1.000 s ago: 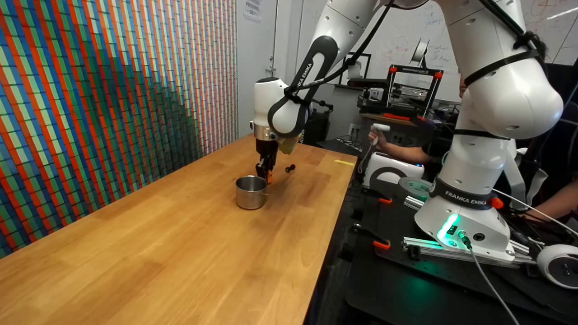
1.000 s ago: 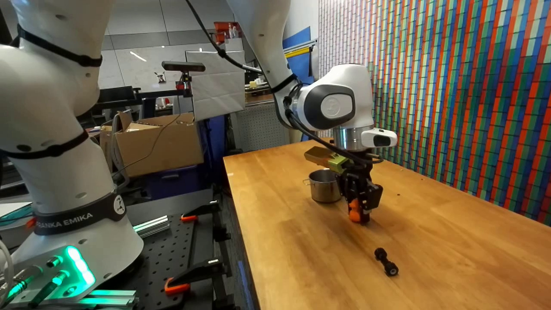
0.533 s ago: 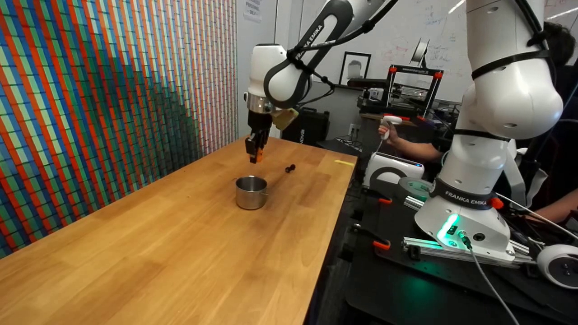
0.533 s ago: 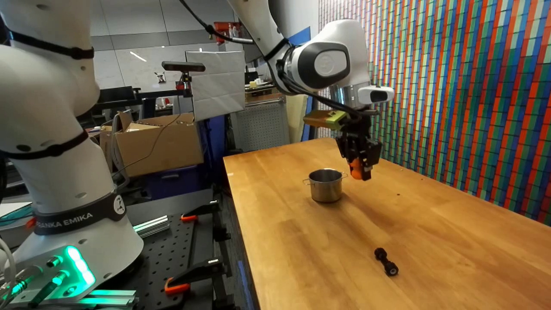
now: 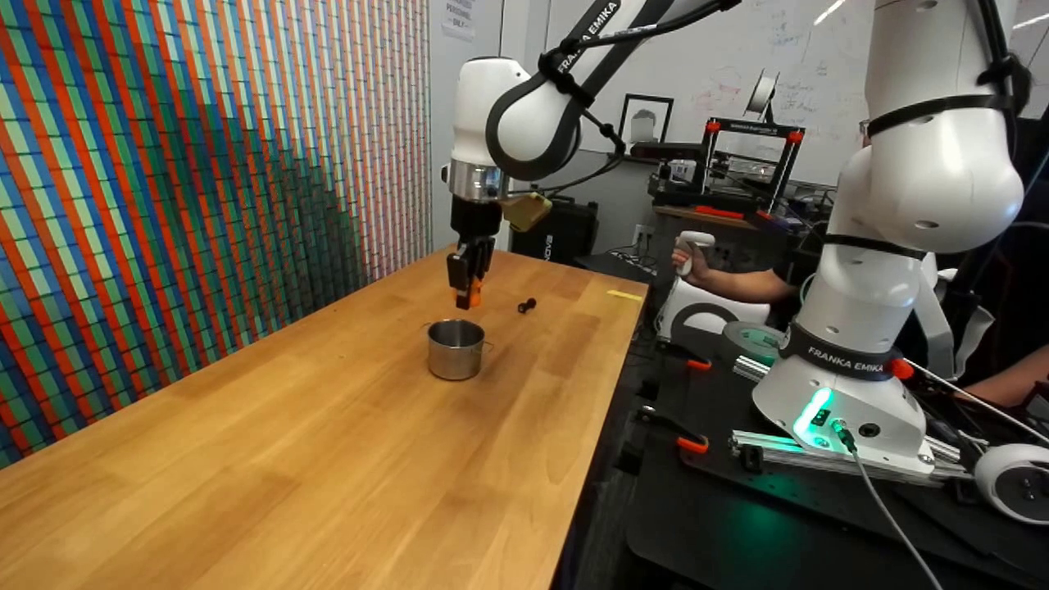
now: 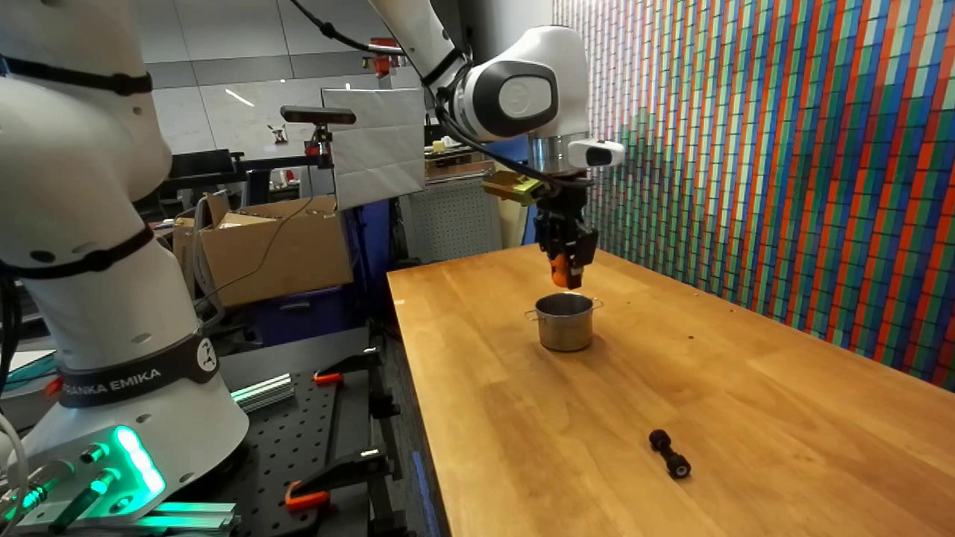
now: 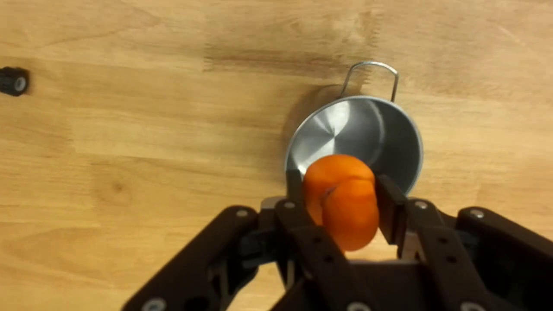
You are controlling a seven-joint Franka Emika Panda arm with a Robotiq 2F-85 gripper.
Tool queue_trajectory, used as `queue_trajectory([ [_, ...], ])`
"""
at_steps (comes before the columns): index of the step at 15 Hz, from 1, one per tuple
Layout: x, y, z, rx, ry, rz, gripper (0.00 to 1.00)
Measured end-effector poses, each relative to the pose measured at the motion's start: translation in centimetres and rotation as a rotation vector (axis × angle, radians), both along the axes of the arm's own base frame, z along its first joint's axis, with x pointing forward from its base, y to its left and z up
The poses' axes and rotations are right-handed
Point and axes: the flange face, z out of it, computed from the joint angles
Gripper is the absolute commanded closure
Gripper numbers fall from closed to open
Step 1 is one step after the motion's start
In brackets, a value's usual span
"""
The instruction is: Put the rubber duck in the pot
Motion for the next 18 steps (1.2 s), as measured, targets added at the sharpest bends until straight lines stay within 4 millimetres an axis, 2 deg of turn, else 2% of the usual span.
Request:
queue_trajectory([
  [1, -0.5, 0.6, -0.4, 0.002, 0.01, 0.008, 0.38],
  [2, -0.8, 1.1, -0.7, 0.003, 0.018, 0.014, 0.72],
  [4, -1.3, 1.9, -1.2, 0.004, 0.025, 0.024, 0.78],
  [5, -1.4, 2.2, -1.4, 0.005, 0.022, 0.028, 0.36],
  [6, -1.3, 2.4, -1.7, 0.008, 0.016, 0.031, 0.43],
  [7, -1.3, 2.6, -2.0, 0.009, 0.014, 0.03, 0.43],
  [9, -1.1, 2.6, -2.5, 0.014, 0.002, 0.024, 0.31],
  [12, -0.5, 2.1, -2.3, 0.015, -0.006, 0.014, 0.07],
  [13, -0.3, 1.8, -2.0, 0.013, -0.006, 0.01, 0.01],
  [14, 0.0, 1.2, -1.4, 0.01, -0.001, 0.008, 0.0],
  [18, 0.5, -2.1, 2.8, -0.013, 0.031, 0.007, 0.0],
])
